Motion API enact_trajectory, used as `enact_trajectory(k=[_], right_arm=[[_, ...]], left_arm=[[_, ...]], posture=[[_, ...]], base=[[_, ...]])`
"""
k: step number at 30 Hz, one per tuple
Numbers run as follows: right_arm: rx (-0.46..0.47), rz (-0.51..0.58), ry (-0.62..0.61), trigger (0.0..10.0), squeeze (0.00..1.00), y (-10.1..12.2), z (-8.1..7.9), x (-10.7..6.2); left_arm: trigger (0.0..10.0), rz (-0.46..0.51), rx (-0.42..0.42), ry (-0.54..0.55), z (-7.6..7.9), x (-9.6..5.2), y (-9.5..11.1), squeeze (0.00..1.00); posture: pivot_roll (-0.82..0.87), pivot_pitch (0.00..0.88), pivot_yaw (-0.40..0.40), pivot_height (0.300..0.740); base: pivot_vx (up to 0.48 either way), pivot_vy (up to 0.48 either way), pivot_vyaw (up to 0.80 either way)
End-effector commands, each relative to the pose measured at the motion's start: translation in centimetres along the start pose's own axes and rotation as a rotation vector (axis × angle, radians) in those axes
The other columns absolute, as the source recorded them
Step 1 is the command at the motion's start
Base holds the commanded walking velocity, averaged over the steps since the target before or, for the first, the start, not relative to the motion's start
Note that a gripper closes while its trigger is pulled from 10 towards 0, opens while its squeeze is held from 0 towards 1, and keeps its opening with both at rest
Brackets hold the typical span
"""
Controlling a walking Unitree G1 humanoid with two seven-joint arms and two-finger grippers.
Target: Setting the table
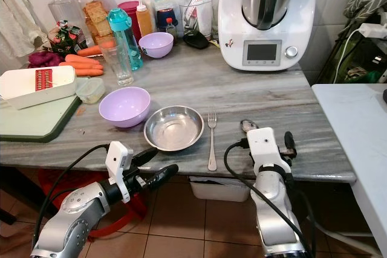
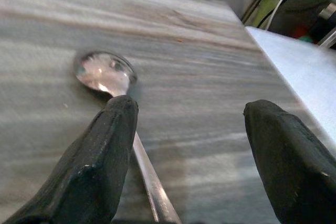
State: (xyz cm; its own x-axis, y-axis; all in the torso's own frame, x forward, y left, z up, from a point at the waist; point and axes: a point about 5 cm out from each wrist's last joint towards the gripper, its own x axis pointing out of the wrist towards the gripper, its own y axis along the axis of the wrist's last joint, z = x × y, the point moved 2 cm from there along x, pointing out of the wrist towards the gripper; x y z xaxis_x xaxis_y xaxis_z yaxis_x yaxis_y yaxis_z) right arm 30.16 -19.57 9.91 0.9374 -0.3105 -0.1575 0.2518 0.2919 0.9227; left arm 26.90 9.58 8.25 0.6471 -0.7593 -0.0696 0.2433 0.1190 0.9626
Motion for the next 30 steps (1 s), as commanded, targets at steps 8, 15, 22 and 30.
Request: enact_trajectory(k=[8, 15, 22, 30], right_arm=[[0.157, 0.090, 0.079, 10.0, 0.00, 2.7, 0.1, 0.9], [0.191, 0.049, 0.209, 10.0, 1.00, 2.3, -0.8, 1.2], [0.198, -0.001, 0.265, 10.0, 0.00, 1.5, -0.6, 1.9], [0.176, -0.053, 0.281, 10.0, 0.00, 1.0, 0.0, 3.5]], left_arm=[[10.0, -0.008, 0.032, 0.004, -0.5, -0.1, 0.3, 0.00], [10.0, -0.009, 0.033, 0.014, -0.5, -0.3, 0.3, 0.00], [10.0, -0.014, 0.029, 0.013, -0.4, -0.5, 0.1, 0.00], [10.0, -0.018, 0.027, 0.015, -0.4, -0.8, 0.1, 0.00]], posture=[[-0.03, 0.000, 0.093, 0.740], [-0.02, 0.000, 0.092, 0.740], [-0.02, 0.000, 0.096, 0.740], [-0.01, 0.000, 0.096, 0.740]], base=[[0.000, 0.000, 0.00], [0.000, 0.000, 0.00], [0.000, 0.000, 0.00], [0.000, 0.000, 0.00]])
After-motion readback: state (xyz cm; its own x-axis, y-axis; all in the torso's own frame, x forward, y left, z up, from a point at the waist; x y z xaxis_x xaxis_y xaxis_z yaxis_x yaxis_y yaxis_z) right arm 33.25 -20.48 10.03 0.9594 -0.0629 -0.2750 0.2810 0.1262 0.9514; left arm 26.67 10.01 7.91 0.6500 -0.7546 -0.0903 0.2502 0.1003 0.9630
